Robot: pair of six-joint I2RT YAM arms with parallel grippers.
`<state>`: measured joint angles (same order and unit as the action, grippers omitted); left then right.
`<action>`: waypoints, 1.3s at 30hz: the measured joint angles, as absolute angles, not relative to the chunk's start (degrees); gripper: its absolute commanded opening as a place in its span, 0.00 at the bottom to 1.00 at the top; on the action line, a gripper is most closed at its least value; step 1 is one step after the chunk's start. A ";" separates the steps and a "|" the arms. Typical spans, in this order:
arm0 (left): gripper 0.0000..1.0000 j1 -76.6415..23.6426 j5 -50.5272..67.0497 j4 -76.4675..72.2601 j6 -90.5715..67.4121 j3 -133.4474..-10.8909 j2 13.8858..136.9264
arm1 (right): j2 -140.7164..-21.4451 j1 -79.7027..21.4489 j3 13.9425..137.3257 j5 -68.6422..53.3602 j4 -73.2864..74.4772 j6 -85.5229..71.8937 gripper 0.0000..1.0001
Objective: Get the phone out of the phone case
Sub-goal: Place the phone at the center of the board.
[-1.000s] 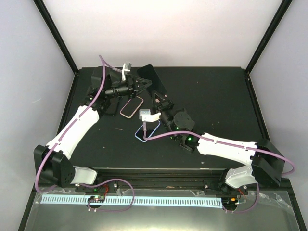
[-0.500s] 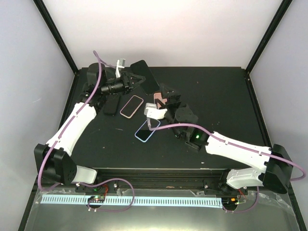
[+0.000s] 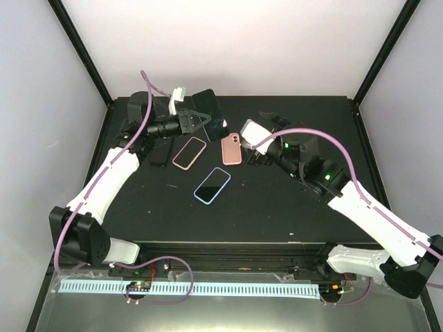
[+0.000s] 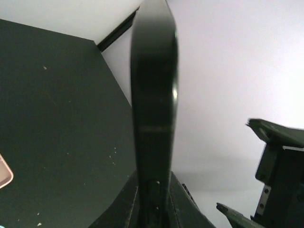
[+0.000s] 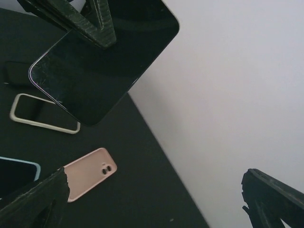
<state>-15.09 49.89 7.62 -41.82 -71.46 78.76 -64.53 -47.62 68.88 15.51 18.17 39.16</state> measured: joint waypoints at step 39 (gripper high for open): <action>0.08 -26.76 61.28 -5.89 -34.70 -70.72 80.66 | -77.82 -22.68 83.02 -53.78 35.11 -12.40 0.14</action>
